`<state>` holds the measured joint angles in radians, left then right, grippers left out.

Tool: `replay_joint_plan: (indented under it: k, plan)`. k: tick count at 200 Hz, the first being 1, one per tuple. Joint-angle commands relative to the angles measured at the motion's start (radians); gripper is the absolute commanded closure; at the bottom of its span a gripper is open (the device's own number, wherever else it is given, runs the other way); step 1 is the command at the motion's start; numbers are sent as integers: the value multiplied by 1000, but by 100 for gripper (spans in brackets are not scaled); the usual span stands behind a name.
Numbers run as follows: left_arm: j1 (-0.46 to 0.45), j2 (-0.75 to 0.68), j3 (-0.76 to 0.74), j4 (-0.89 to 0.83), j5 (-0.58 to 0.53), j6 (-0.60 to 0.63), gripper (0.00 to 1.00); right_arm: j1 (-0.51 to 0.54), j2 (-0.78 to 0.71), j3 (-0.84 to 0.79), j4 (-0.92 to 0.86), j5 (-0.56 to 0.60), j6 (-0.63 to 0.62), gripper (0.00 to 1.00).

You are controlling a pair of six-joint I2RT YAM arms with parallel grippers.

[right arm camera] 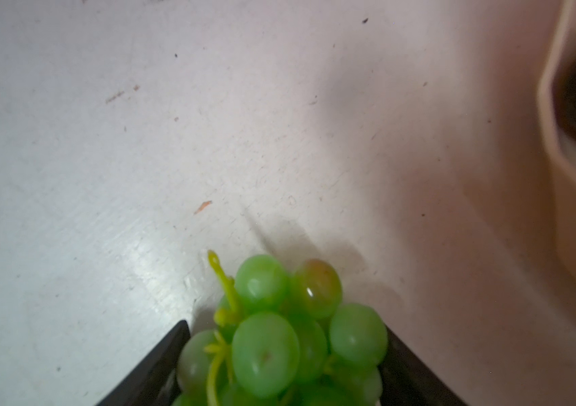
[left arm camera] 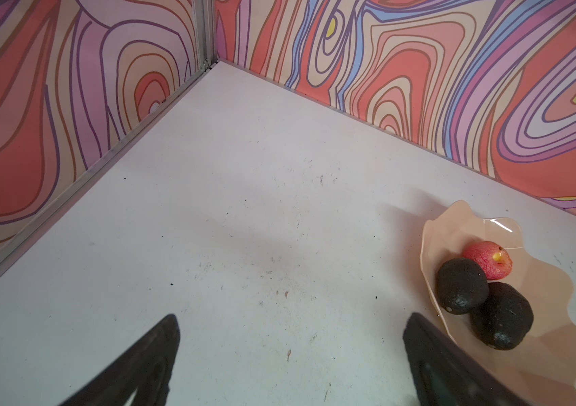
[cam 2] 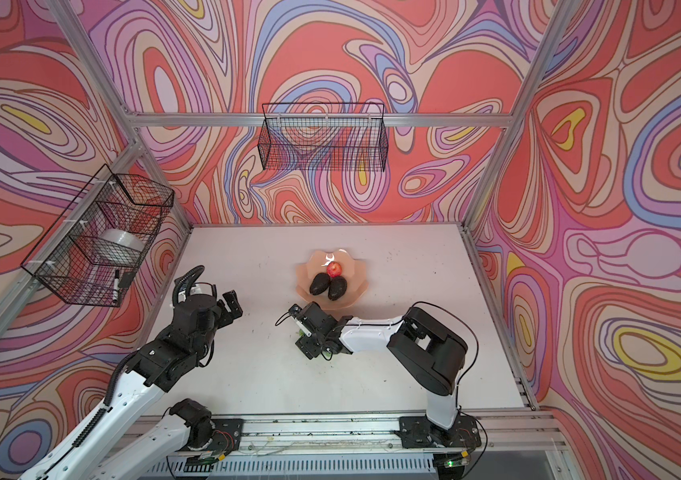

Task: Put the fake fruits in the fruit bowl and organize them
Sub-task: 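Grasp the green grapes with the right gripper while the left arm retracts, then lift the grapes with the right gripper and lay them in the bowl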

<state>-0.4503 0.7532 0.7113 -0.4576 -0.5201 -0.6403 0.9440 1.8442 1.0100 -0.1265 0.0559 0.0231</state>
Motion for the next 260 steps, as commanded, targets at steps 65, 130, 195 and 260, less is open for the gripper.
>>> replay_joint_plan:
  k: [65,130,195,260]
  plan:
    - [12,-7,-2,-24,-11,-7,0,3,-22,19,35,-22,63,62]
    - [13,-14,-3,-35,-11,-3,0,-9,-144,26,44,-70,137,71]
    - [12,-31,-13,-40,-10,-3,0,-154,-306,34,27,-206,277,76]
    - [14,-39,-19,-38,-11,-2,0,-338,-388,157,-104,-199,346,73]
